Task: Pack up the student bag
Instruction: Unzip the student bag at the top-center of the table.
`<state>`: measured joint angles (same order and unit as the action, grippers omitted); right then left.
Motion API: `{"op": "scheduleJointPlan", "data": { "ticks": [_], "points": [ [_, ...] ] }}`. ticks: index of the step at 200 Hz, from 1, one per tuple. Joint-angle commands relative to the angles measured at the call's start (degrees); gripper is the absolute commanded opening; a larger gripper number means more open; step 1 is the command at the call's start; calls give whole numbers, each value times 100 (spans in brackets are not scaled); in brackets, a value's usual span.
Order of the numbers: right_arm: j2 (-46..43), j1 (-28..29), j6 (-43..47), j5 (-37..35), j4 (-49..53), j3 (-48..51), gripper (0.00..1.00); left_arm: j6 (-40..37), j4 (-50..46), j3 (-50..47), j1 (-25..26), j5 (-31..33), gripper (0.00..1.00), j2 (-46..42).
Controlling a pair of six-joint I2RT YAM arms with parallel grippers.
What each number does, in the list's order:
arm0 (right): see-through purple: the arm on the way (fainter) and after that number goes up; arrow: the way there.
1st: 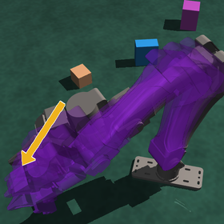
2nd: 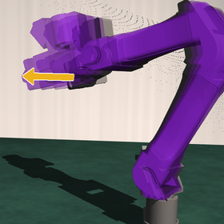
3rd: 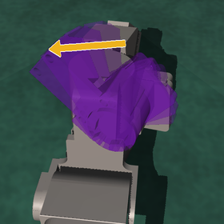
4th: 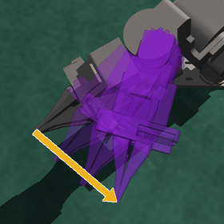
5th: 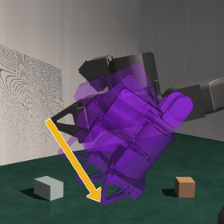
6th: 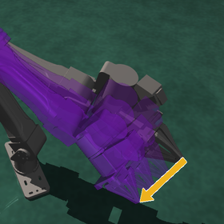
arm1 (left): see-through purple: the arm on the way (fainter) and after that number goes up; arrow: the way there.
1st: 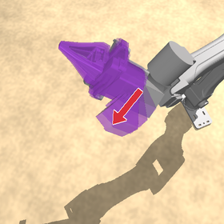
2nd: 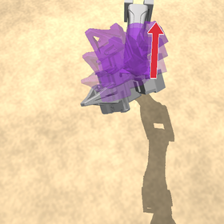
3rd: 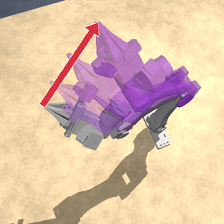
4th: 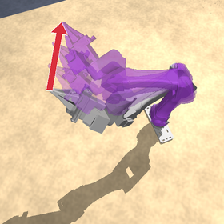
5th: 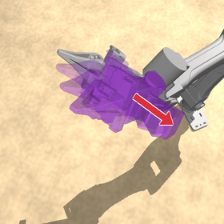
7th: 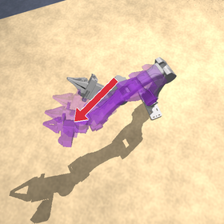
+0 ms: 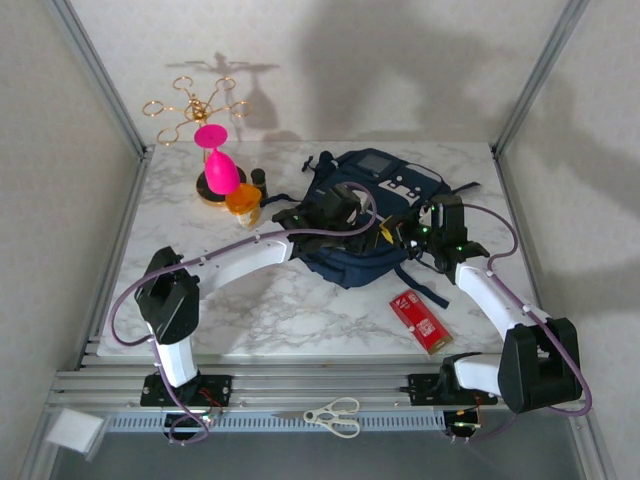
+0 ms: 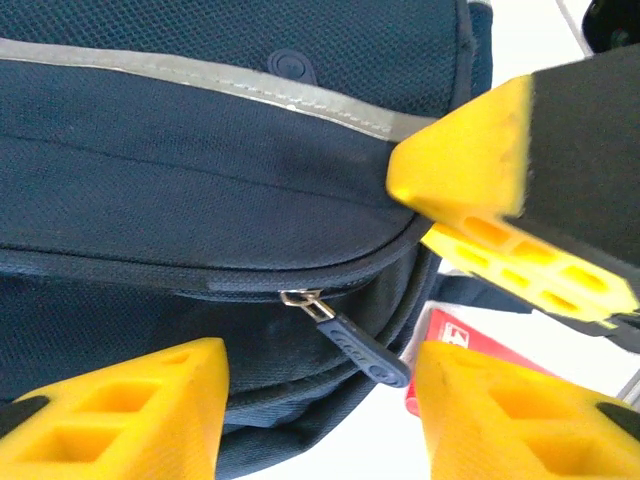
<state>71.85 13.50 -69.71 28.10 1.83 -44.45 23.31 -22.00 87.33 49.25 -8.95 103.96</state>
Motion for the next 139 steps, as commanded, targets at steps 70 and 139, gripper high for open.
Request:
{"op": "scheduleJointPlan", "data": {
  "ticks": [70,139],
  "points": [
    [-2,27,-121,-85,-525,41,0,988,-726,970,360,991,57,637],
    [120,24,-126,-20,-610,-20,0,1448,-511,370,436,1068,56,57]
  ]
}}
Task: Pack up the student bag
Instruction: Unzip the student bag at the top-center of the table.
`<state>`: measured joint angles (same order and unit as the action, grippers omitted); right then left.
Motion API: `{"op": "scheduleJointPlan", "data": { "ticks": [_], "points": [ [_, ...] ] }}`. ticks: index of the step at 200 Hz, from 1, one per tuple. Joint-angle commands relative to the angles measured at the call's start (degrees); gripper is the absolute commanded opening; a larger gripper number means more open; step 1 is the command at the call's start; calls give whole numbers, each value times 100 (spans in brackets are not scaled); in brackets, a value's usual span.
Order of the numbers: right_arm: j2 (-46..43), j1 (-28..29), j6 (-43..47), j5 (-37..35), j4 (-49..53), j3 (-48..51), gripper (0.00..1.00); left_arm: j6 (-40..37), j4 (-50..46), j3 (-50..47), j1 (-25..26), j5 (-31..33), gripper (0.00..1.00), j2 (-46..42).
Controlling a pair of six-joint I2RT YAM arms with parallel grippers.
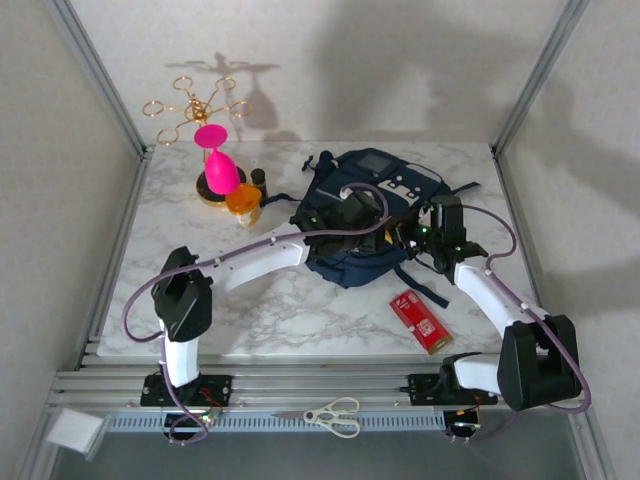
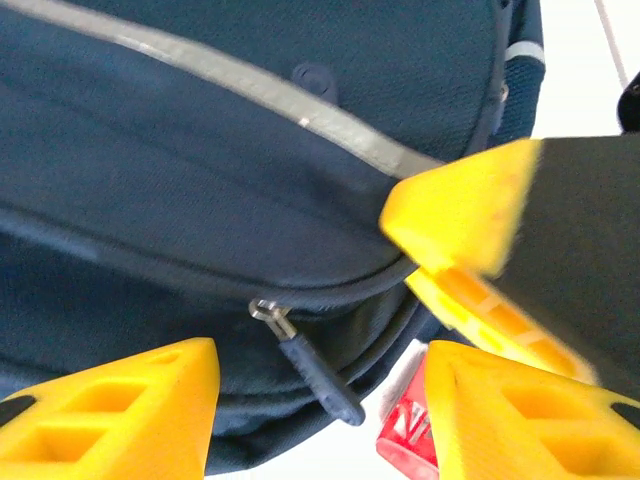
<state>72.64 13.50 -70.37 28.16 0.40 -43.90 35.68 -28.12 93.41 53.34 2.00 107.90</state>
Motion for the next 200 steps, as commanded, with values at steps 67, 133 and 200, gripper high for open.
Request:
{"op": "scheduleJointPlan", "data": {
  "ticks": [67,133,200],
  "points": [
    [83,35,-99,5,-524,-22,0,-90,-489,565,18,104,51,382],
    [122,36,-120,32,-596,-17,0,25,-1046,1148,18,643,41,915],
    [152,-12,73,3,-363,-129,0,-3,-738,759,-128,718,9,676]
  ]
}}
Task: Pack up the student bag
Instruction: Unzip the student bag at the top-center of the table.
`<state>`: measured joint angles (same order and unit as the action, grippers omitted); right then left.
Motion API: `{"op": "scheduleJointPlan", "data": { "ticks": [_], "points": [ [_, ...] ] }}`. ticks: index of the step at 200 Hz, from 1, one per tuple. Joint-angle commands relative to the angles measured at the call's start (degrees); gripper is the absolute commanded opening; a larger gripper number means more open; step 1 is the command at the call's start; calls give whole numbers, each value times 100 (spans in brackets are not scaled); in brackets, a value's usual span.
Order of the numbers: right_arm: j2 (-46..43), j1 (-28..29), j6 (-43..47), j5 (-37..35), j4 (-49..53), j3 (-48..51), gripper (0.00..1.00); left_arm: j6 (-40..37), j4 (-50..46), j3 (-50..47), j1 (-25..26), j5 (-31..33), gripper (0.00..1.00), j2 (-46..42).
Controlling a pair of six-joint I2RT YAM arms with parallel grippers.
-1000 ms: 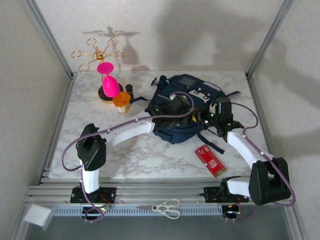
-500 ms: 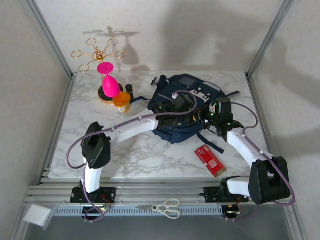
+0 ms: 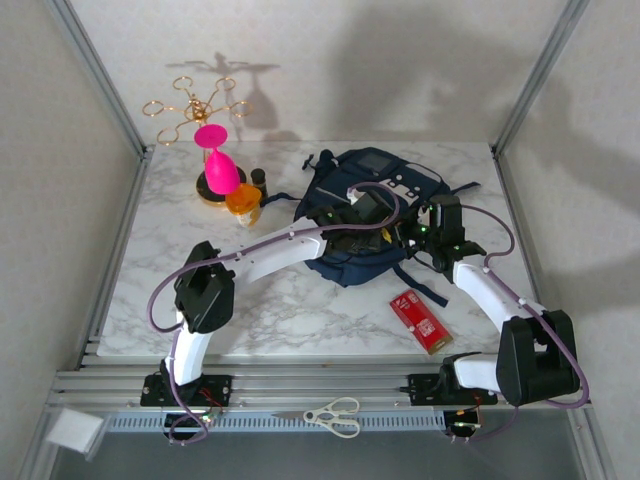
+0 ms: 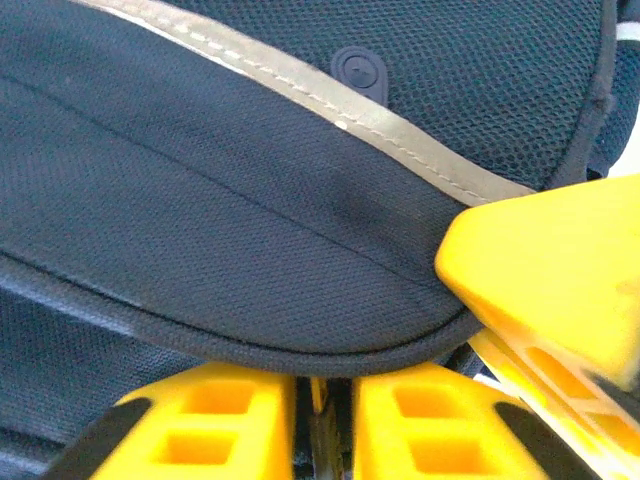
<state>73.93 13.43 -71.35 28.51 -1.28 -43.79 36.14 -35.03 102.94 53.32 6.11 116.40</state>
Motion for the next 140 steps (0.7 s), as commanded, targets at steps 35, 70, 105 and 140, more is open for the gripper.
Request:
{"op": "scheduleJointPlan", "data": {
  "ticks": [35,70,105,140],
  "points": [
    [-112,-389,586,114,161,-225,0,-373,18,-632,-401,316,0,-654],
    [-21,-1111,1381,607,732,-482,0,-969,246,-1263,-748,55,0,-1137],
    [396,-1754,2160,1062,1260,-987,0,-1573,636,-1627,-947,-422,0,-1322],
    [364,-1233,1994,458,1417,-1183,21,-1452,1371,-1753,-723,-1222,0,-1164]
  ]
}}
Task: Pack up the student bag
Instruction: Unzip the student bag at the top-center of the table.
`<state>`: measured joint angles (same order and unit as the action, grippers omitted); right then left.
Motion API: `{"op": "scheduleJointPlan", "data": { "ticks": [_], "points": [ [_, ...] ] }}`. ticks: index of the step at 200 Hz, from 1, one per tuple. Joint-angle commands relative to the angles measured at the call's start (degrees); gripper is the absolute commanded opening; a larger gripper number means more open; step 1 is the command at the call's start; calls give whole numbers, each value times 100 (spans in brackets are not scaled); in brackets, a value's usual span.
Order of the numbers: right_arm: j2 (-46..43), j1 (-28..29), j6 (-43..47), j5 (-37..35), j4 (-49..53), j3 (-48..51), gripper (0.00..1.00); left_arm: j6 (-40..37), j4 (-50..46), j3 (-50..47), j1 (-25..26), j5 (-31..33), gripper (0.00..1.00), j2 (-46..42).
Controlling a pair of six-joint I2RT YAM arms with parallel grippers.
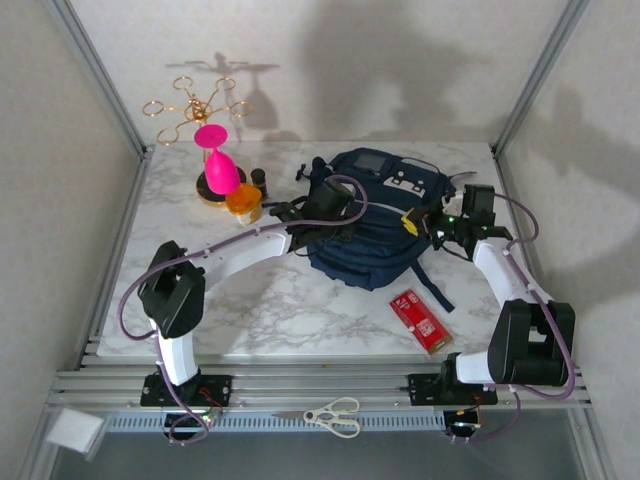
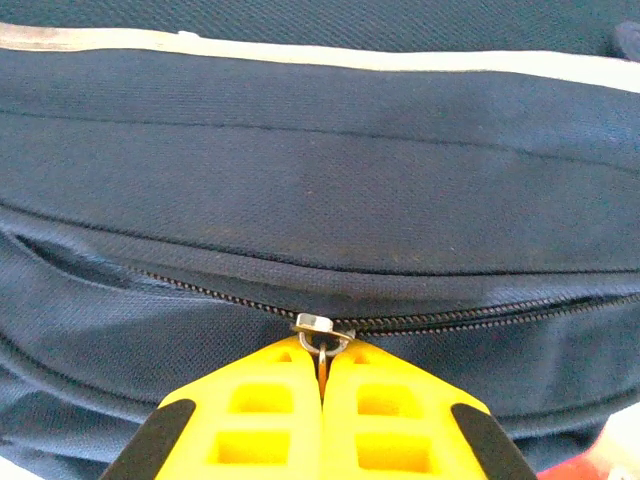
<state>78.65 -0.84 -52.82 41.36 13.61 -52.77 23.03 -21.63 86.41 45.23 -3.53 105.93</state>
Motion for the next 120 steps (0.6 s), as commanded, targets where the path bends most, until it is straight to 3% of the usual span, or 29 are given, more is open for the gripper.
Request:
{"op": "scheduleJointPlan", "data": {
  "ticks": [1,30,68,90,120],
  "points": [
    [-128,214,105,-834,-92,-263,22,-136,51,-104,97,-256,0,-117],
    [-631,725,-1024,-1069,-859,411,48,98,428,-83,343,-420,0,4],
    [-812,1476,-2035,-1928,-1350,562,52,189,634,120,503,-545,0,132],
    [-656,1745,-2355,-2417,-1599,548,44,206,627,155,513,-519,0,182],
    [-376,1678,-2149,-2579,-1487,486,9,158,280,120,416,-84,0,60]
  ]
}}
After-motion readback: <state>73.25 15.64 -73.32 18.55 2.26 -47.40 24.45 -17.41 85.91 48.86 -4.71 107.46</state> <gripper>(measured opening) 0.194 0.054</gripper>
